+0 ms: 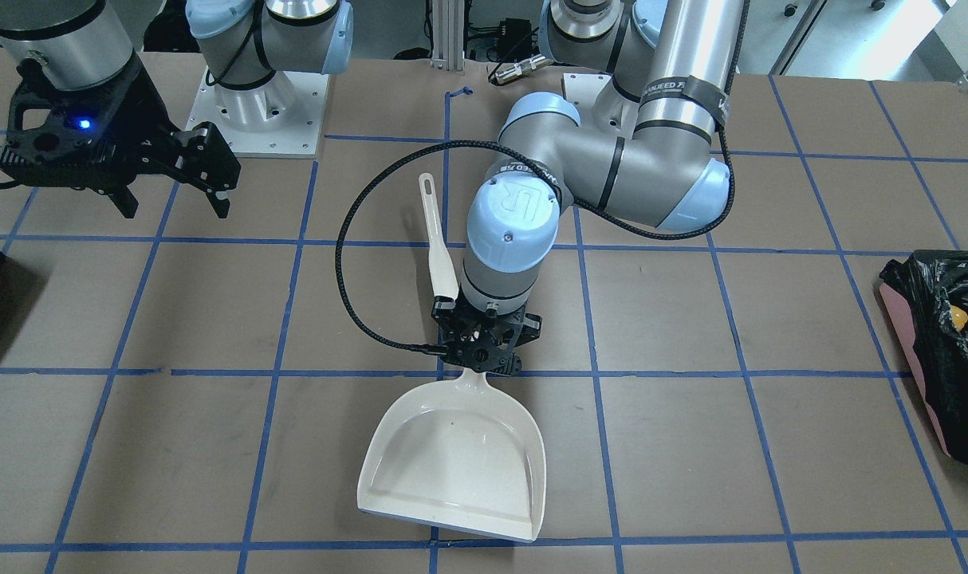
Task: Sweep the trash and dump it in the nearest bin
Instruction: 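Lower the dustpan onto the table above the brush with the left gripper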
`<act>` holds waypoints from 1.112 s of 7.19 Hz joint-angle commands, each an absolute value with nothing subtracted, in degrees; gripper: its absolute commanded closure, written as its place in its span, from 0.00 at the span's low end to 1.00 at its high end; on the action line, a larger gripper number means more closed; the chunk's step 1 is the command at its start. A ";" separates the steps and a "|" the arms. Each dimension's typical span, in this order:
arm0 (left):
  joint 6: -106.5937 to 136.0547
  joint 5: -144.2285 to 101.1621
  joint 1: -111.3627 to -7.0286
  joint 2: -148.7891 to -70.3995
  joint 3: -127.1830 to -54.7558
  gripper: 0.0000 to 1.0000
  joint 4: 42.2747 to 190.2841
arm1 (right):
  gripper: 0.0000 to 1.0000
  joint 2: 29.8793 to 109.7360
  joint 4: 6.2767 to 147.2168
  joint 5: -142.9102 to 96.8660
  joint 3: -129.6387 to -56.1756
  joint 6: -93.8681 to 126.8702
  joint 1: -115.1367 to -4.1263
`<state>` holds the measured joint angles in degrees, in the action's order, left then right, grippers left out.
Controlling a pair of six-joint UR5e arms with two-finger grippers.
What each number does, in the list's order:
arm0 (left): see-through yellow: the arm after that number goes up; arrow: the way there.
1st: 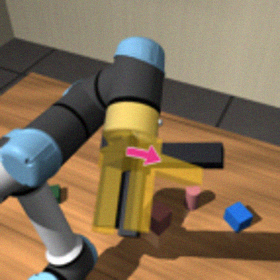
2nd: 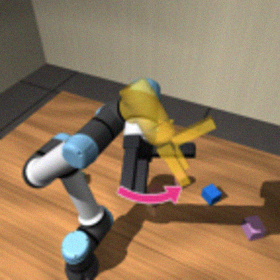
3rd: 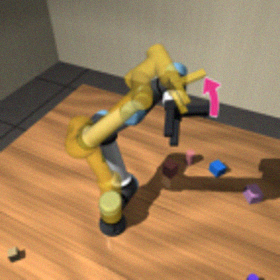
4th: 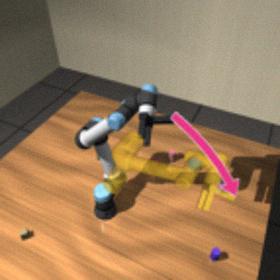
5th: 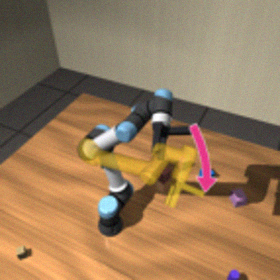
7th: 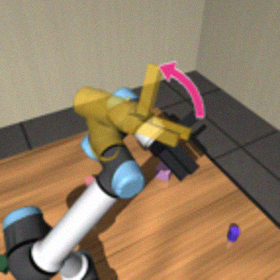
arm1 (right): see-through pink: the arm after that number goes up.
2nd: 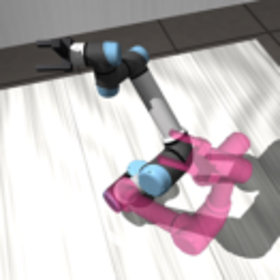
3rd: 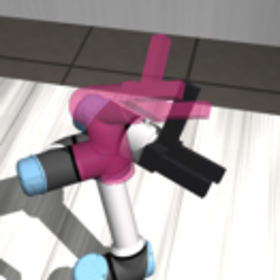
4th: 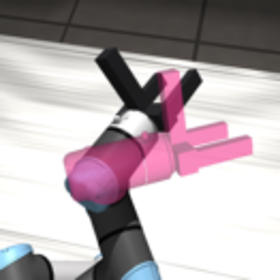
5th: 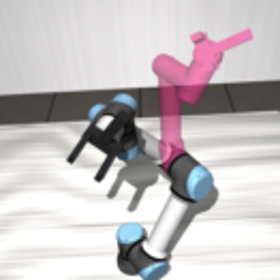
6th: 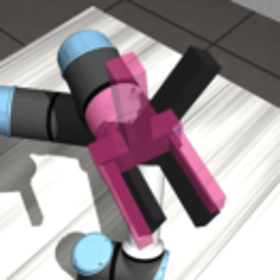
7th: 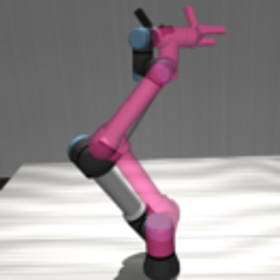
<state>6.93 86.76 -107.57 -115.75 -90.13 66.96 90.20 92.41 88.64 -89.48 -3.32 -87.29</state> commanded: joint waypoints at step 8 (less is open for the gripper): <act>16.70 86.40 -111.88 -120.32 -89.30 1.00 62.32 | 0.00 89.65 92.81 88.59 -90.00 -4.30 -87.89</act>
